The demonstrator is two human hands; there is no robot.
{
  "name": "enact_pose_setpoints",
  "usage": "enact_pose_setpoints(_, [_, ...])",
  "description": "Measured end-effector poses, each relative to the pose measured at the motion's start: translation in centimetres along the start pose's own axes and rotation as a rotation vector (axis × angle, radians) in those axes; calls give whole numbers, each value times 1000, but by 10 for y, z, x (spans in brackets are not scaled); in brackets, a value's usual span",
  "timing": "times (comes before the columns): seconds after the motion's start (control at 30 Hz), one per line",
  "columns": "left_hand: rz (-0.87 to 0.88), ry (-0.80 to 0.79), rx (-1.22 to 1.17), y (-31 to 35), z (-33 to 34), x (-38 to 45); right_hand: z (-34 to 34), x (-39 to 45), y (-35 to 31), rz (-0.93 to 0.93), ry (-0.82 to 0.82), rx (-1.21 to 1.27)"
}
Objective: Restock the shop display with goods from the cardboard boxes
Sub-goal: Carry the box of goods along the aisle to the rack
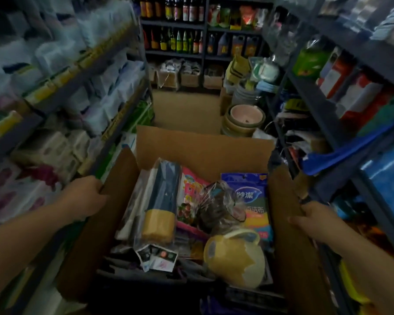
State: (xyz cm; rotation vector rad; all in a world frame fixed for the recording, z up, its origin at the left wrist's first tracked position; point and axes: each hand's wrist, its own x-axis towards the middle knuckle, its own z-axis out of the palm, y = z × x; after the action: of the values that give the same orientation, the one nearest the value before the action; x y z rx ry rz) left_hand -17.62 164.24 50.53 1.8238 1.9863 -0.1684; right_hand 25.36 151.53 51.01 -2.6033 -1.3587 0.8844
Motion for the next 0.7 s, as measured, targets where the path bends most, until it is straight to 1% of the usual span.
enact_pose_setpoints(0.13, [-8, 34, -49, 23, -24, 100, -28, 88, -49, 15, 35, 4])
enact_pose_setpoints(0.2, [0, 31, -73, 38, -34, 153, -36, 135, -72, 39, 28, 12])
enact_pose_setpoints(0.3, [24, 39, -33, 59, -47, 235, -45, 203, -104, 81, -1, 27])
enact_pose_setpoints(0.43, [112, -15, 2, 88, -70, 342, -58, 284, -140, 150, -28, 66])
enact_pose_setpoints(0.53, [173, -42, 2, 114, -95, 411, -77, 334, -167, 166, -15, 96])
enact_pose_setpoints(0.7, [234, -6, 82, 167, -145, 519, -111, 416, -205, 200, 19, 125])
